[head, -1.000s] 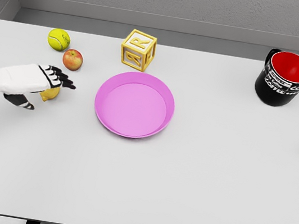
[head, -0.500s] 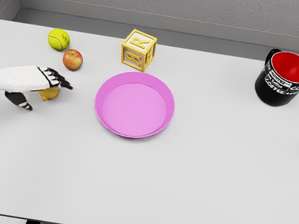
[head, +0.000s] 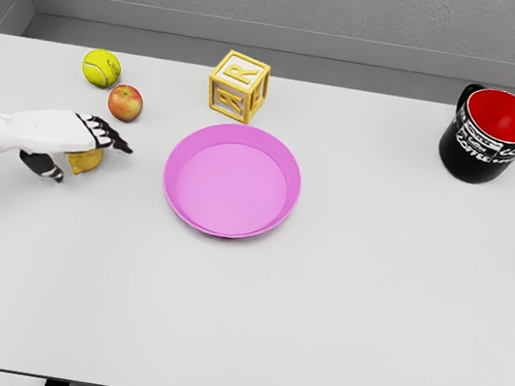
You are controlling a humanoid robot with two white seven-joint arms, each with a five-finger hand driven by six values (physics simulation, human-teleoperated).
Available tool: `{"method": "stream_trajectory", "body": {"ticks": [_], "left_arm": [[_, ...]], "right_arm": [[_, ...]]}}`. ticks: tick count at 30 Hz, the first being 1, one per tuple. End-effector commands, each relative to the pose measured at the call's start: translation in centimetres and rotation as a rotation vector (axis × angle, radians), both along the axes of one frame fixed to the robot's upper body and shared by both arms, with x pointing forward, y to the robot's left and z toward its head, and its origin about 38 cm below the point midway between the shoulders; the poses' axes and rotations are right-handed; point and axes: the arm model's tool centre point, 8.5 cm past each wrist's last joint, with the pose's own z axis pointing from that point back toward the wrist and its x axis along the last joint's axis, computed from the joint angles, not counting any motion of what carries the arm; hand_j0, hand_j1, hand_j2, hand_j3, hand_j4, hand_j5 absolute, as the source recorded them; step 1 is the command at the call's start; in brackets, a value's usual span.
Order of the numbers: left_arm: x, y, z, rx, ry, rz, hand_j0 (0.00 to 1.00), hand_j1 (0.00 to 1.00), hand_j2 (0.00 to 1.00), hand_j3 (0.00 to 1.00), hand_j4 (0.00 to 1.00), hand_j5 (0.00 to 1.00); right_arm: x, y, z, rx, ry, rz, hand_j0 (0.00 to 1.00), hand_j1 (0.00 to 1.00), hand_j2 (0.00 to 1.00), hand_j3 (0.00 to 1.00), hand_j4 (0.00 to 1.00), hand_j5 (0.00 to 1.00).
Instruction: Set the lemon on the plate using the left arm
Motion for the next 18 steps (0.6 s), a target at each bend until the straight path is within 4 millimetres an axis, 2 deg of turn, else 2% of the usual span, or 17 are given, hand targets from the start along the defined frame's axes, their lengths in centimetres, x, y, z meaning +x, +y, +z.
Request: {"method": "stream_trajectory", "body": {"ticks": [1,7,11,15,18], "left_arm": [[0.2,1.0,-0.5,0.006,0.014,0.037,1.00,1.00,1.00,1.00,1.00,1.00],[0.6,1.0,0.2,0.013,-0.002,0.034,1.00,1.00,1.00,1.00,1.00,1.00],[1.0,-0.6,-0.1,-0.002,-0.003,0.006,1.00,1.00,1.00,1.00,1.00,1.00],[1.1,-0.7,0.1,-0.001,-0.008,0.005,0.99,0.99,0.99,0.99,0.99,0.99],[1.2,-0.5,0.3,0.015,-0.014,0.004,0.82,0.82,0.82,0.82,0.82,0.82]], "right_arm": [[0.0,0.0,0.0,0.001,0.000,-0.001,1.00,1.00,1.00,1.00,1.00,1.00],[0.0,0.0,0.0,0.000,0.000,-0.001,1.00,1.00,1.00,1.00,1.00,1.00],[0.0,0.0,0.0,0.000,0.000,-0.001,1.00,1.00,1.00,1.00,1.00,1.00],[0.0,0.0,0.0,0.000,0.000,-0.001,1.00,1.00,1.00,1.00,1.00,1.00],[0.0,0.0,0.0,0.001,0.000,-0.001,1.00,1.00,1.00,1.00,1.00,1.00]]}}
